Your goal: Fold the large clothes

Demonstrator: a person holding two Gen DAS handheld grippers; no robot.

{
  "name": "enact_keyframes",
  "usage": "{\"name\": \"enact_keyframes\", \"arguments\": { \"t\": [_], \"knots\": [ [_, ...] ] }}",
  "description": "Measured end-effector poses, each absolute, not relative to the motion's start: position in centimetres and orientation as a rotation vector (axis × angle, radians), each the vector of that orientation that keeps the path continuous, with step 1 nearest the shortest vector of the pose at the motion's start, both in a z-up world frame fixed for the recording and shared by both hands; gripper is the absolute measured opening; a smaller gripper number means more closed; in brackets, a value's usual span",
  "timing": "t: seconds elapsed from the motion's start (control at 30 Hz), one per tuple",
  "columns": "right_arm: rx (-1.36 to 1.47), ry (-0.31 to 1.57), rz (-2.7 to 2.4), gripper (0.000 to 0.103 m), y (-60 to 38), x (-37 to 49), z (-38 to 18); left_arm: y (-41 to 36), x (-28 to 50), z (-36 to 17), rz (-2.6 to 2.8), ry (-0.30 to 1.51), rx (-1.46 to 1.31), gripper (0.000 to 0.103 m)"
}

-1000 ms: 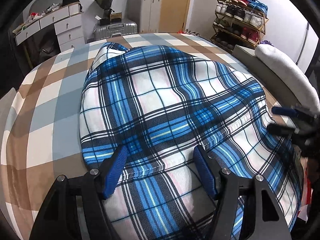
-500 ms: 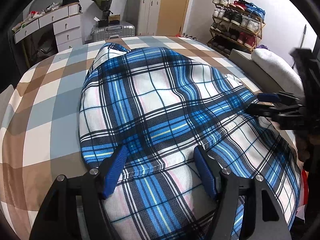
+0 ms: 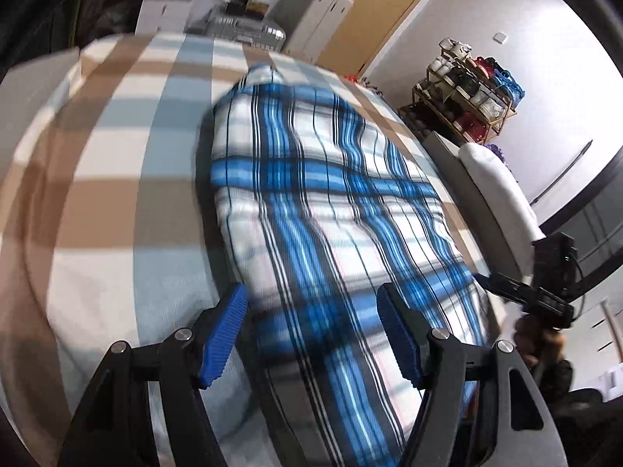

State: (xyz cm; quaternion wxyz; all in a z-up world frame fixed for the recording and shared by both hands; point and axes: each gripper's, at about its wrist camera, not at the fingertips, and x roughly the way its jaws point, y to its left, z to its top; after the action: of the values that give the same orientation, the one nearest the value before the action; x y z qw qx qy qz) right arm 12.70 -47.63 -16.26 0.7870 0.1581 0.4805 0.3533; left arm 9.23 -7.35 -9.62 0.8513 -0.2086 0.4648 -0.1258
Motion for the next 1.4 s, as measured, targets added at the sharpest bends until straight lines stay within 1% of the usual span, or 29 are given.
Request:
{"name": "enact_keyframes", "arguments": {
  "t": [0.3, 0.37, 0.67, 0.87, 1.0, 1.23, 1.3, 1.4],
  "knots": [
    [0.228, 1.061, 0.879, 0.083, -42.1, 12.2, -15.7, -8.5, 8.7, -10.6, -0.241, 1.054, -0.430, 0.064],
    [0.200, 1.057, 0.867, 0.083, -42.0, 11.8, -15.8, -8.6, 8.7, -10.7, -0.234, 1.057, -0.432, 0.064],
    [0.239, 1.070, 0.833, 0.083, -42.7, 12.2, -16.0, -8.3, 8.4, -10.8, -0.241, 1.051, -0.426, 0.064],
    [0.306, 1.054, 0.858, 0.083, -42.1, 12.3, -15.5, -8.4, 8.5, -10.8, -0.248, 1.049, -0.414, 0.064],
    [0.235, 1.059, 0.732, 0.083, -42.4, 12.2, -16.0, -8.3, 8.5, -10.9, -0.257, 1.044, -0.422, 0.064],
    [0.211, 1.044, 0.744, 0.081, -41.3, 12.2, -15.7, -8.3, 9.1, -10.9, -0.280, 1.042, -0.433, 0.065],
    [0.183, 1.005, 0.783, 0.081, -40.9, 11.7, -15.1, -8.3, 9.2, -10.9, -0.283, 1.042, -0.431, 0.065],
    [0.150, 1.014, 0.715, 0.082, -41.1, 12.4, -15.6, -8.2, 9.2, -10.9, -0.287, 1.037, -0.439, 0.065]
  ]
}}
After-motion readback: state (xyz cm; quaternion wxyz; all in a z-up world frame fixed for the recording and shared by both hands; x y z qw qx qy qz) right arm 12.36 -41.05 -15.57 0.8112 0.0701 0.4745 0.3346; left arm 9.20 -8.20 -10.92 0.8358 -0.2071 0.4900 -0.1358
